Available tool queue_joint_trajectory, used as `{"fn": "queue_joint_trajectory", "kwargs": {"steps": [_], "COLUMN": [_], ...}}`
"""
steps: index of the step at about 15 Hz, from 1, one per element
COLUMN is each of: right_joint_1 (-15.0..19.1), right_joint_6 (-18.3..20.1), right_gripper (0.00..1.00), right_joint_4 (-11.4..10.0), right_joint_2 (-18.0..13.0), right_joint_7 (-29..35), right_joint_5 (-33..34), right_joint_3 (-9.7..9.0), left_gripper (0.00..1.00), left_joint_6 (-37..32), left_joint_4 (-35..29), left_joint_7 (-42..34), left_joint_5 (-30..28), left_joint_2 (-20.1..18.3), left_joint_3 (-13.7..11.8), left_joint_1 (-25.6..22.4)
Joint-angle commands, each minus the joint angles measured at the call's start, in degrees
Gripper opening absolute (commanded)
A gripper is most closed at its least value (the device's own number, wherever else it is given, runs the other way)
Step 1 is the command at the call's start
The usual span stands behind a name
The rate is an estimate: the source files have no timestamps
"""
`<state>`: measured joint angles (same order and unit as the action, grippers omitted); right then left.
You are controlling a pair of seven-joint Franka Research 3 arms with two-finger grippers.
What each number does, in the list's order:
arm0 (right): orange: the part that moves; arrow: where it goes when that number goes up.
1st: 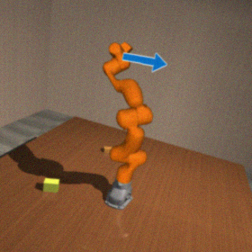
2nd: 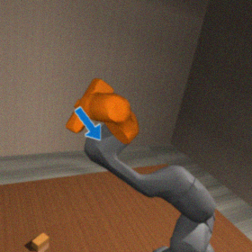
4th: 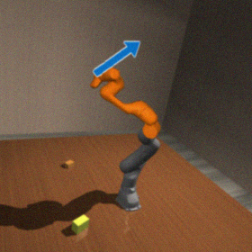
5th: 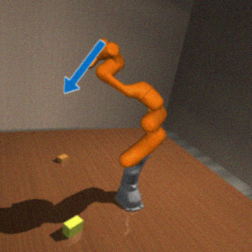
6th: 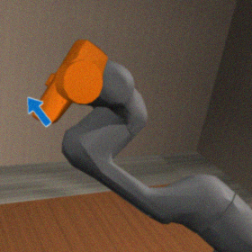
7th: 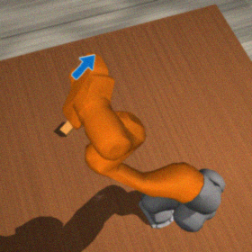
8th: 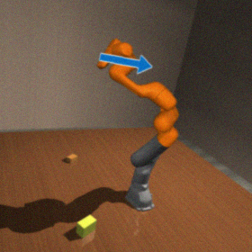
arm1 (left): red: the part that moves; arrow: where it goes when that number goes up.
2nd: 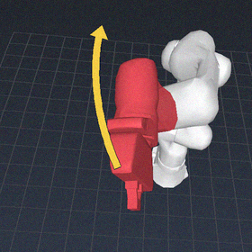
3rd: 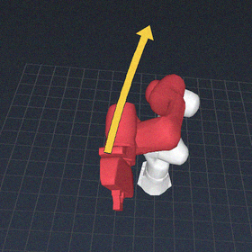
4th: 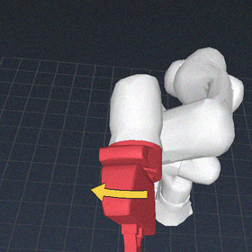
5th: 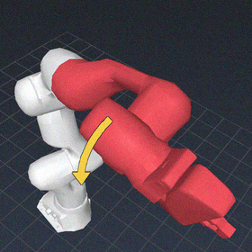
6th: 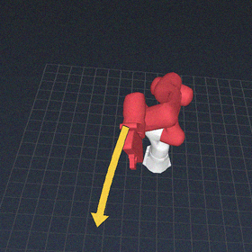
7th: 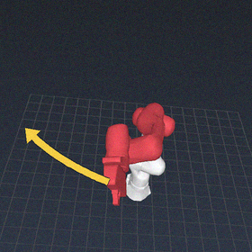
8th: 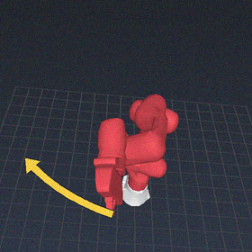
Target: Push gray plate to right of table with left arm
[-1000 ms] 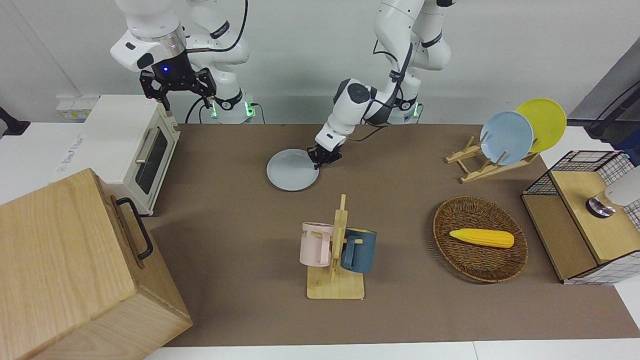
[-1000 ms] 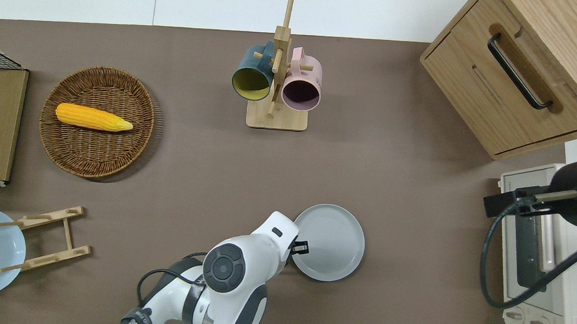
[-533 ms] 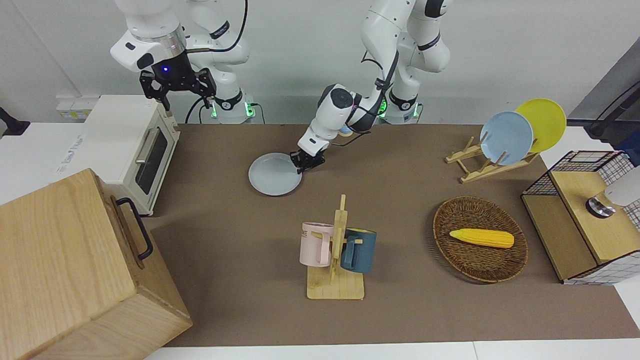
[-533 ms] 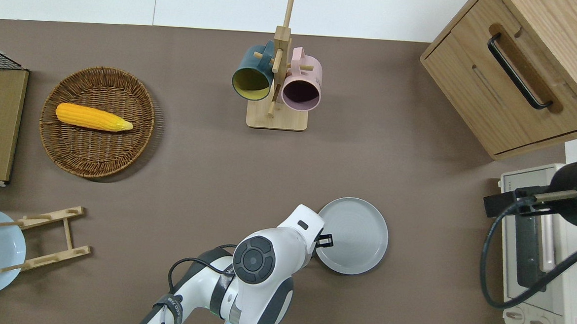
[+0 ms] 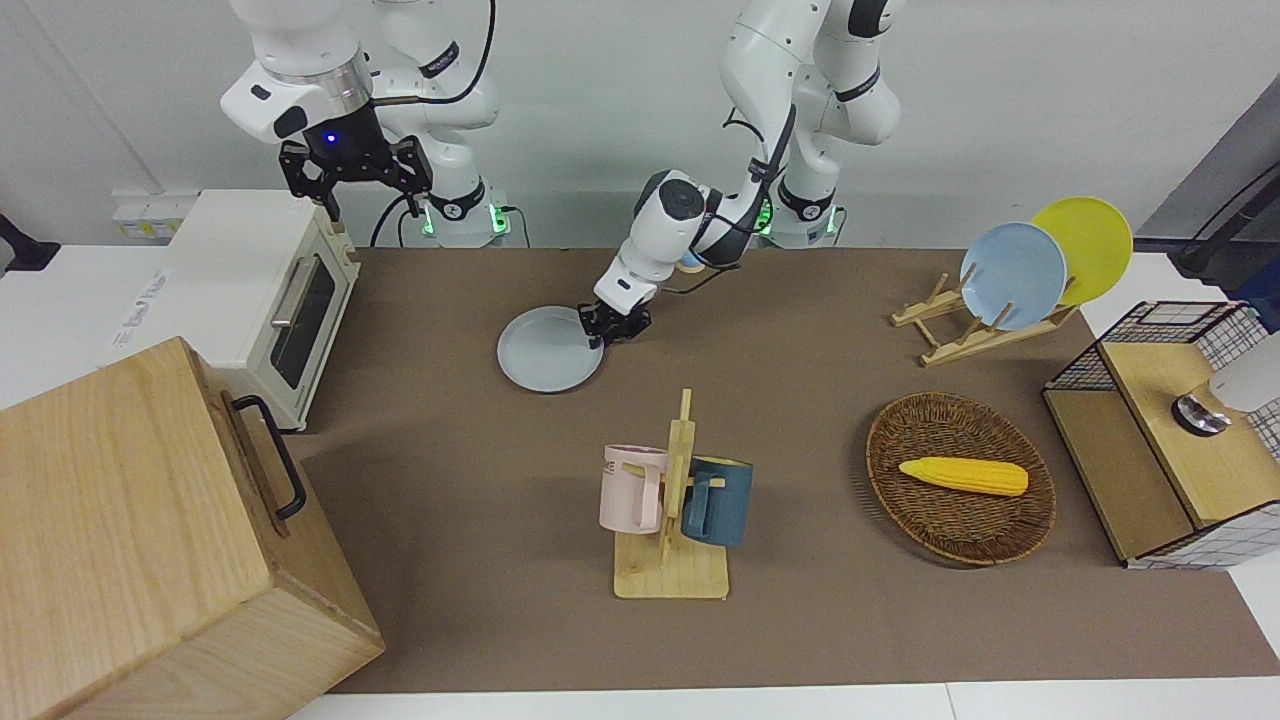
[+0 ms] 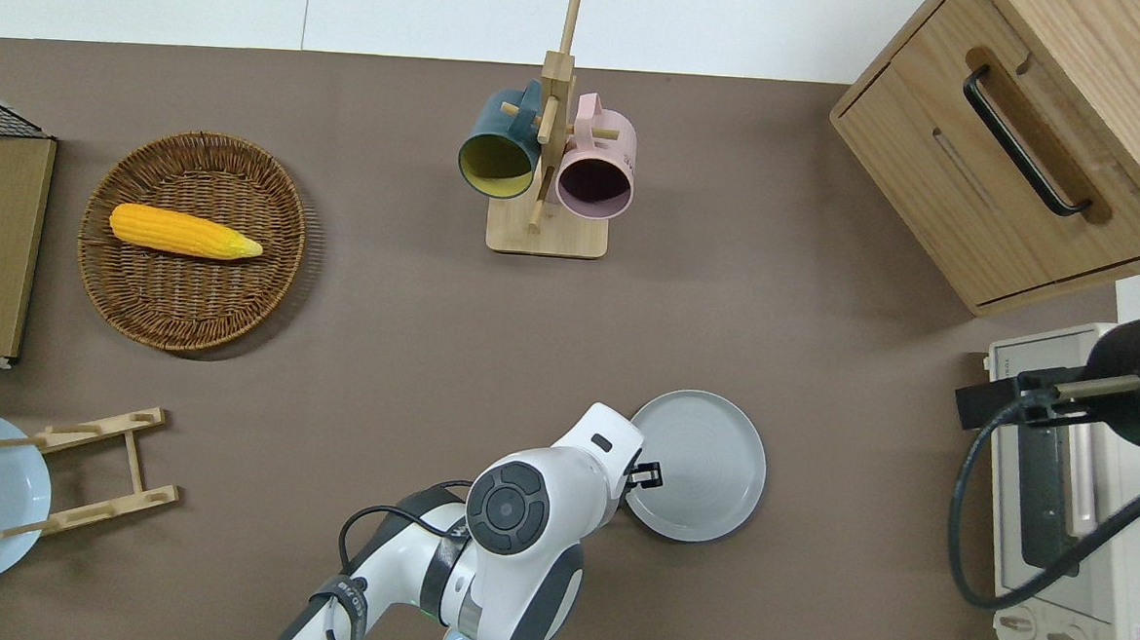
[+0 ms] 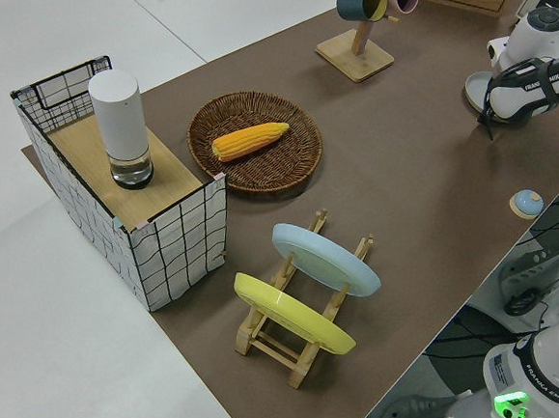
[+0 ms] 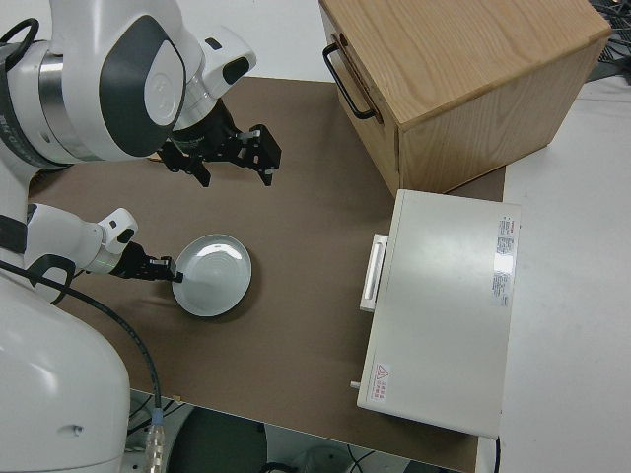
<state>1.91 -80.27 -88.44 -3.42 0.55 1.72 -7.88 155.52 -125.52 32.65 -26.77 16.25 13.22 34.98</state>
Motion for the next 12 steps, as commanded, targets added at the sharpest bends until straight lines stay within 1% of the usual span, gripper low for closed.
{"fn": "queue_joint_trajectory", "kwargs": {"steps": [1, 2, 5, 8, 10, 12], "right_joint_1": [1.3, 1.3, 1.3, 1.3, 1.3, 1.3], "right_joint_6": [0.8, 0.8, 0.8, 0.8, 0.8, 0.8], "right_gripper": [0.996, 0.996, 0.996, 0.996, 0.996, 0.996], "right_joint_4": [0.0, 0.0, 0.0, 0.0, 0.0, 0.0], "right_joint_2": [-0.5, -0.5, -0.5, -0.5, -0.5, -0.5], "right_joint_7": [-0.5, -0.5, -0.5, -0.5, -0.5, -0.5], "right_joint_5": [0.6, 0.5, 0.6, 0.5, 0.5, 0.5], "right_joint_3": [-1.09, -1.09, -1.09, -1.09, -1.09, -1.09], "left_gripper": [0.92, 0.98, 0.99, 0.99, 0.99, 0.99], "left_joint_6": [-2.1, -2.2, -3.1, -7.6, -10.2, -10.7], "left_joint_4": [1.2, 1.1, 1.1, 1.2, 1.2, 1.2], "left_joint_7": [-0.1, 0.0, 0.1, 0.0, 0.0, 0.0], "left_joint_5": [-0.9, -1.0, -1.0, -1.0, -0.9, -0.7], "left_joint_2": [1.8, 1.4, 0.4, -2.7, -4.6, -5.3], "left_joint_3": [-0.7, -0.7, -0.6, -0.8, -1.5, -2.3], "left_joint_1": [0.4, 0.4, 0.3, -1.2, -1.9, -2.0]}}
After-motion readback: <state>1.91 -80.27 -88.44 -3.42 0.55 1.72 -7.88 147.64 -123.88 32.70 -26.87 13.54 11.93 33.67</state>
